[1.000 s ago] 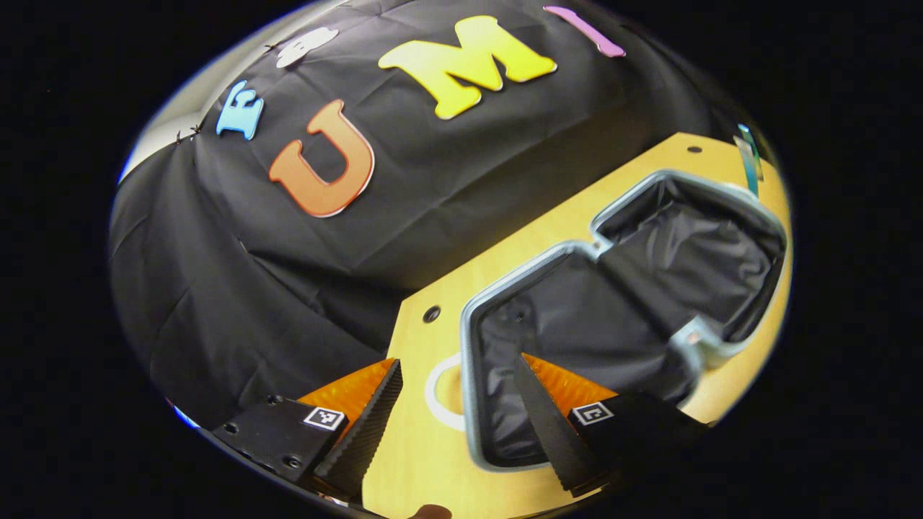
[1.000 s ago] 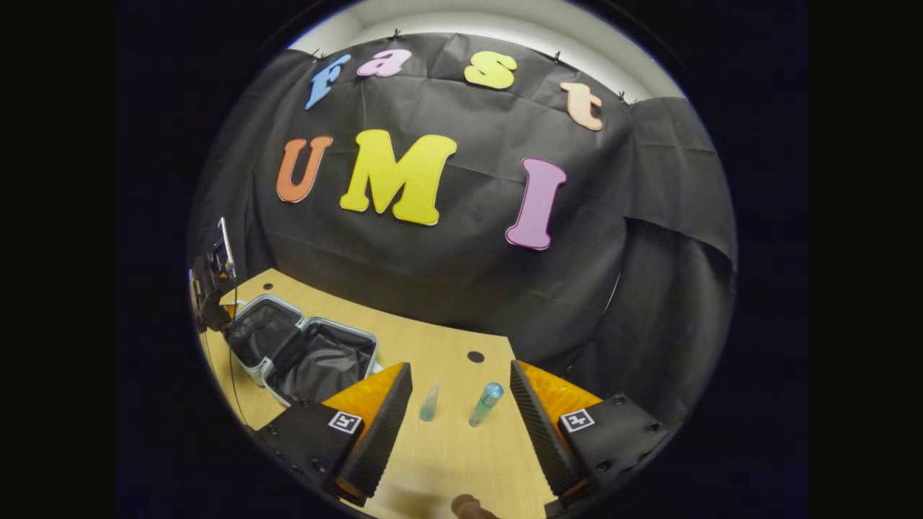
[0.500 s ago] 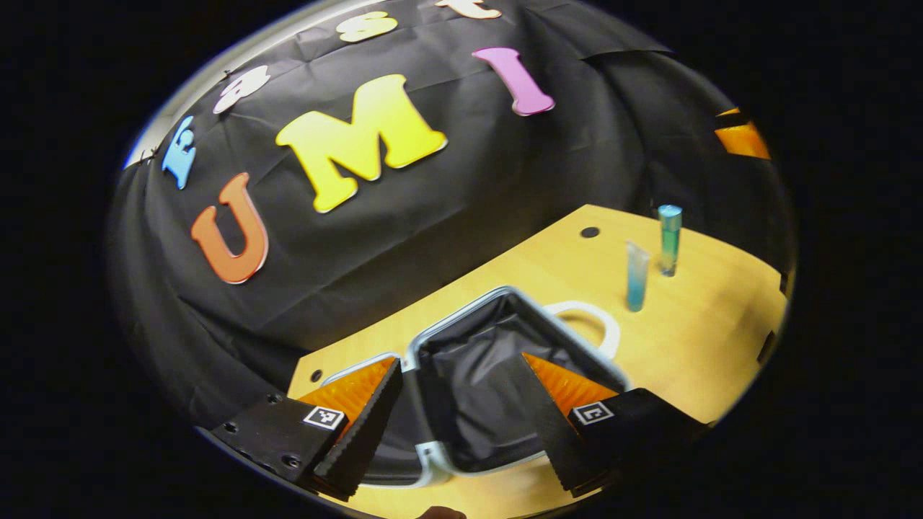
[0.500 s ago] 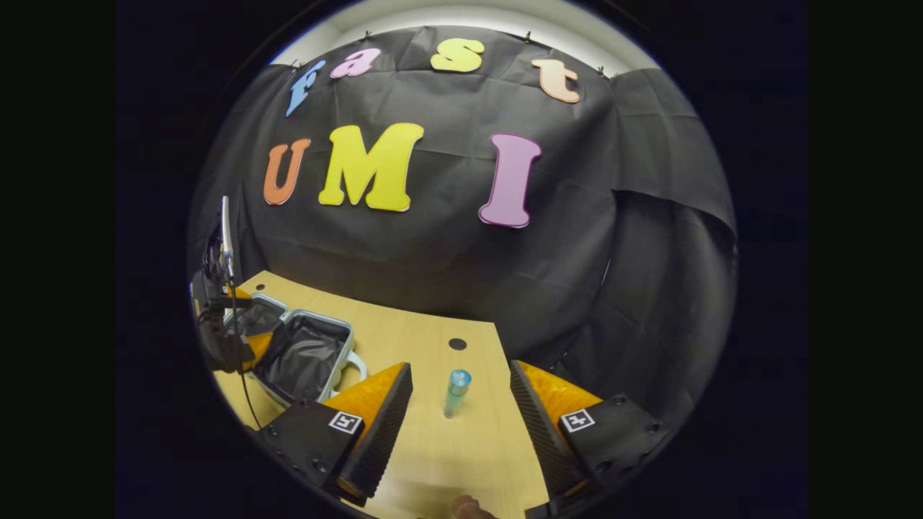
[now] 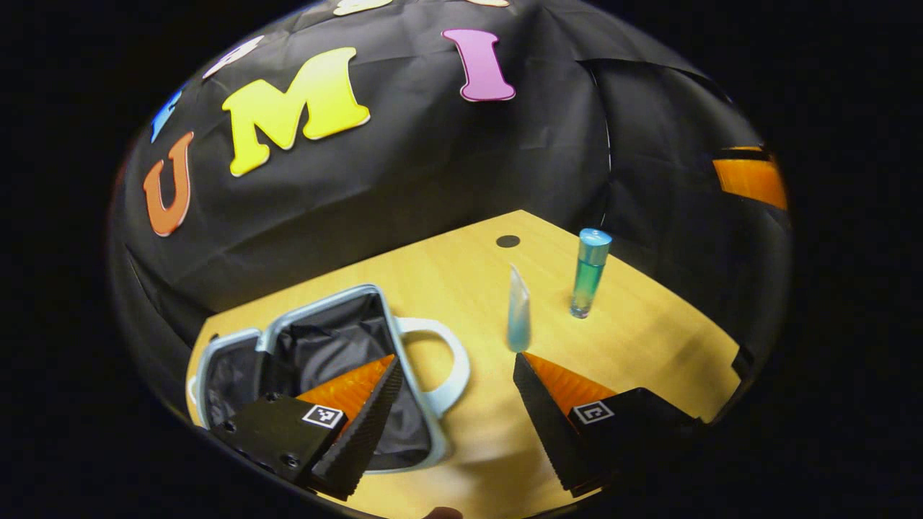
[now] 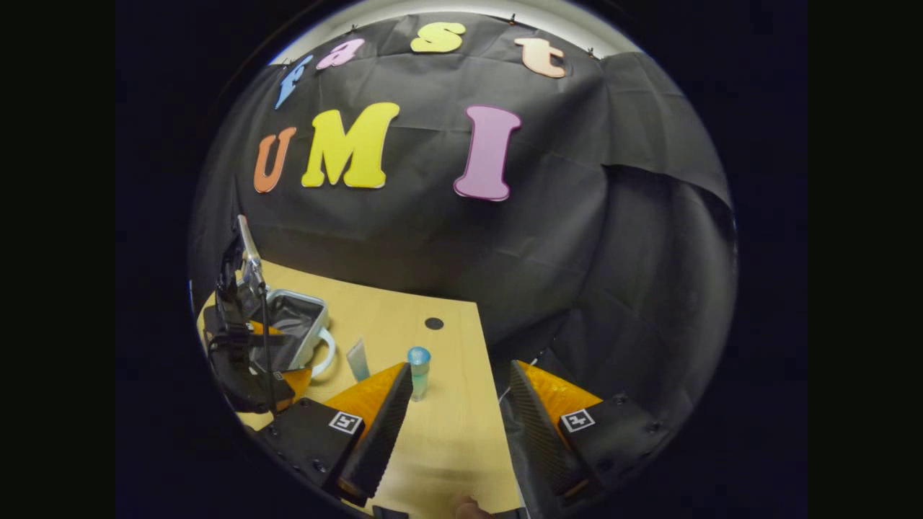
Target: First open the suitcase, pack the skin care products into it, and then close the suitcase.
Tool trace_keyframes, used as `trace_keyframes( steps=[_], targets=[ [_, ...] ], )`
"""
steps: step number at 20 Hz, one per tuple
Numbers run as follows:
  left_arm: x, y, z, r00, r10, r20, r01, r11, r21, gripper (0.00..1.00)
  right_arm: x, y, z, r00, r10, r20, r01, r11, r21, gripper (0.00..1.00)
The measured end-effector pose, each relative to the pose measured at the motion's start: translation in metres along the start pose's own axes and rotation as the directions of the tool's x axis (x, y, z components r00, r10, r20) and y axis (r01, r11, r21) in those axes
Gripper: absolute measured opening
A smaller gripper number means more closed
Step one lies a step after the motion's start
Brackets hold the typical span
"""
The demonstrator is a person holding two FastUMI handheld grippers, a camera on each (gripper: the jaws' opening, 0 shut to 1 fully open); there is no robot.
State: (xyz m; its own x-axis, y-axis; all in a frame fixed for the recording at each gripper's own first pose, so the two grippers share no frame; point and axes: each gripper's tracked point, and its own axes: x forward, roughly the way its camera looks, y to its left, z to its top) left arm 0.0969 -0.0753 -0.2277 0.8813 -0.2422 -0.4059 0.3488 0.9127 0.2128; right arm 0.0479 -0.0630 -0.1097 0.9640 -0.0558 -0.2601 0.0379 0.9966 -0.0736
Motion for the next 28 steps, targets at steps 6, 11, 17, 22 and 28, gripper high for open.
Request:
trace_keyframes(
  steps=[6,11,17,22,28],
  targets=[
    [0.056,-0.048,-0.009,0.999,-0.019,-0.042,0.017,0.999,-0.038,0.98,0.023,-0.024,-0.034,0.996,-0.002,-0.085,0.002,1.0,-0.002,0.81],
    [0.105,-0.049,-0.024,0.994,0.035,-0.106,-0.043,0.997,-0.069,0.89,0.033,-0.04,-0.059,0.992,0.004,-0.128,-0.007,1.0,-0.029,0.81],
    [0.13,-0.051,-0.028,0.992,0.045,-0.116,-0.061,0.988,-0.143,0.81,0.043,-0.037,-0.087,0.98,0.046,-0.192,-0.056,0.997,-0.046,0.81],
    [0.135,-0.06,-0.024,0.994,0.026,-0.105,-0.04,0.991,-0.13,0.51,0.055,-0.025,-0.092,0.975,0.084,-0.206,-0.094,0.995,-0.041,0.81],
    [0.116,-0.06,-0.016,0.991,0.009,-0.133,-0.024,0.994,-0.111,0.41,0.072,-0.017,-0.076,0.981,0.099,-0.165,-0.113,0.991,-0.073,0.81]
  ],
)
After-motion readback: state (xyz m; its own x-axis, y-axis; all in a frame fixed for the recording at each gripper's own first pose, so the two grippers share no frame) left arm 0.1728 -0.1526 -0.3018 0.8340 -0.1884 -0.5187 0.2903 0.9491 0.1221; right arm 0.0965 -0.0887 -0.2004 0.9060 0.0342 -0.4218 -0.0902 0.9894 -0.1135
